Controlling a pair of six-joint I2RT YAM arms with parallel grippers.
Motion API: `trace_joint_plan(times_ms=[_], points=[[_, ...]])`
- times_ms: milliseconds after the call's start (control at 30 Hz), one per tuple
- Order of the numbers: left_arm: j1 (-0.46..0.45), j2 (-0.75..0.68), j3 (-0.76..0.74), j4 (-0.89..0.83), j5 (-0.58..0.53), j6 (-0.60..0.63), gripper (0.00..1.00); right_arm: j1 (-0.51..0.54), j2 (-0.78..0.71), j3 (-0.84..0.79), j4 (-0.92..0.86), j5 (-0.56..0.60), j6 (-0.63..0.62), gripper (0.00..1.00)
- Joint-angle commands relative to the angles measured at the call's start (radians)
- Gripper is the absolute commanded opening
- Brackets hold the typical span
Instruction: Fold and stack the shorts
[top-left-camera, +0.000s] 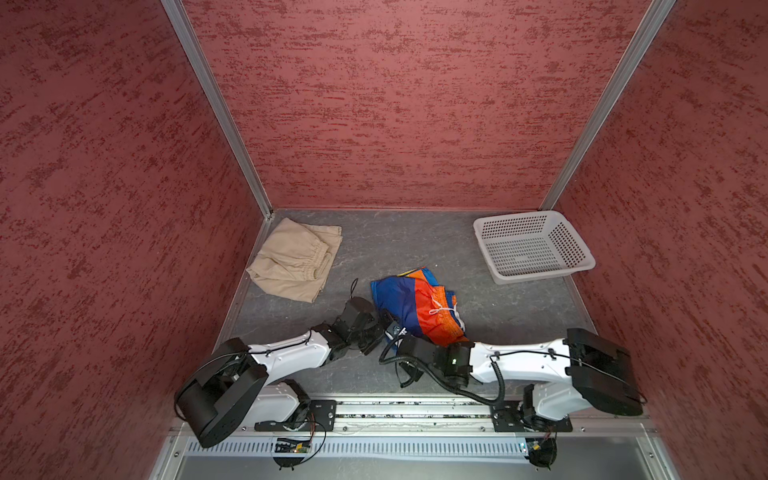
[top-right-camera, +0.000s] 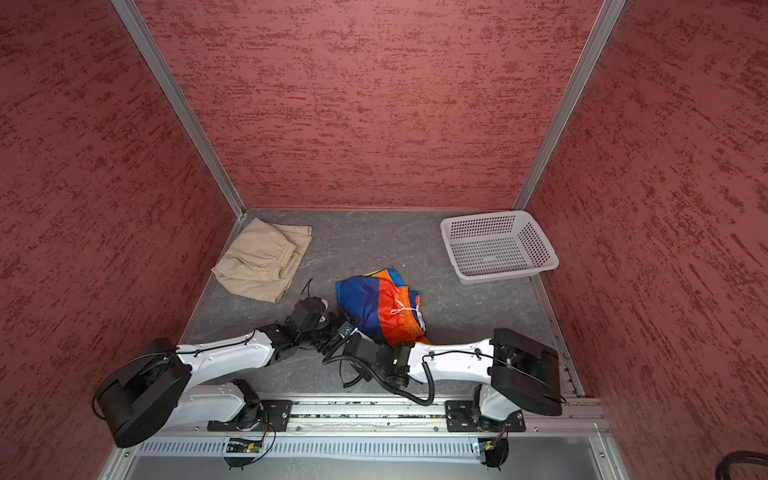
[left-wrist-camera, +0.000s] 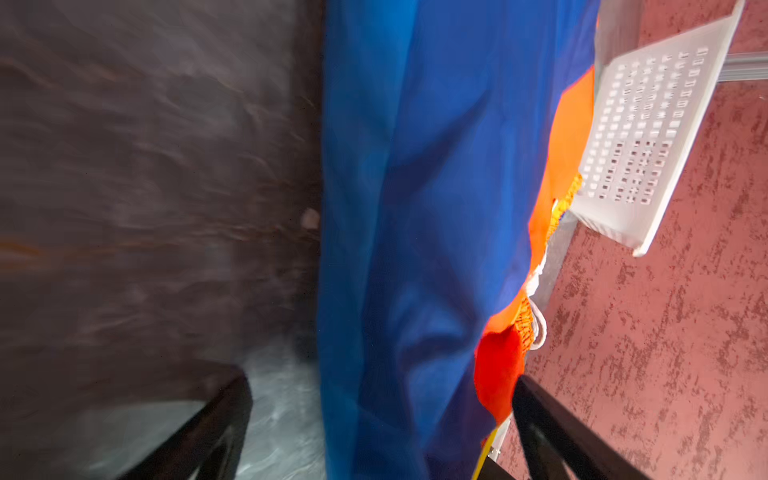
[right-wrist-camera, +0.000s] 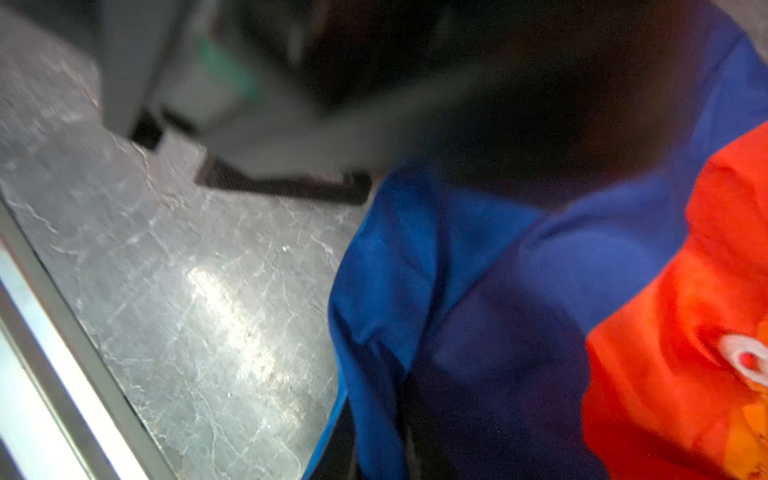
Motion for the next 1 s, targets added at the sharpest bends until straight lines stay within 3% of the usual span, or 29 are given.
trace_joint_plan(times_ms=[0,100,233,300,333,433,533,633,833,967], points=[[-0.015,0.088,-0.045,0.088,-0.031,-0.061,0.88,-0.027,-0.087,-0.023,0.061,-0.029,0.045,0.15],[-0.008,0.164,-0.036,0.223,-0.029,-0.085,0.68,-0.031,-0.100,-0.029,0.056,-0.030,0.046,0.17],[0.016,0.261,0.052,0.296,0.031,-0.075,0.19,-0.032,-0.092,-0.036,0.060,-0.052,0.049,0.24],[0.028,0.286,0.102,0.279,0.049,-0.056,0.05,-0.034,-0.089,-0.042,0.072,-0.068,0.056,0.34],[0.038,0.289,0.126,0.265,0.057,-0.043,0.00,-0.034,-0.089,-0.046,0.079,-0.073,0.062,0.45],[0.080,0.274,0.189,0.175,0.074,0.018,0.00,-0.041,-0.107,-0.065,0.096,-0.084,0.092,0.75],[0.147,0.246,0.275,0.006,0.087,0.136,0.00,-0.064,-0.151,-0.090,0.108,-0.097,0.128,0.92],[0.225,0.225,0.358,-0.129,0.107,0.249,0.00,-0.102,-0.219,-0.117,0.113,-0.110,0.164,0.98],[0.384,0.263,0.544,-0.316,0.223,0.461,0.00,-0.203,-0.380,-0.169,0.113,-0.134,0.216,0.98],[0.433,0.346,0.724,-0.488,0.266,0.632,0.00,-0.271,-0.444,-0.191,0.104,-0.132,0.224,0.98]])
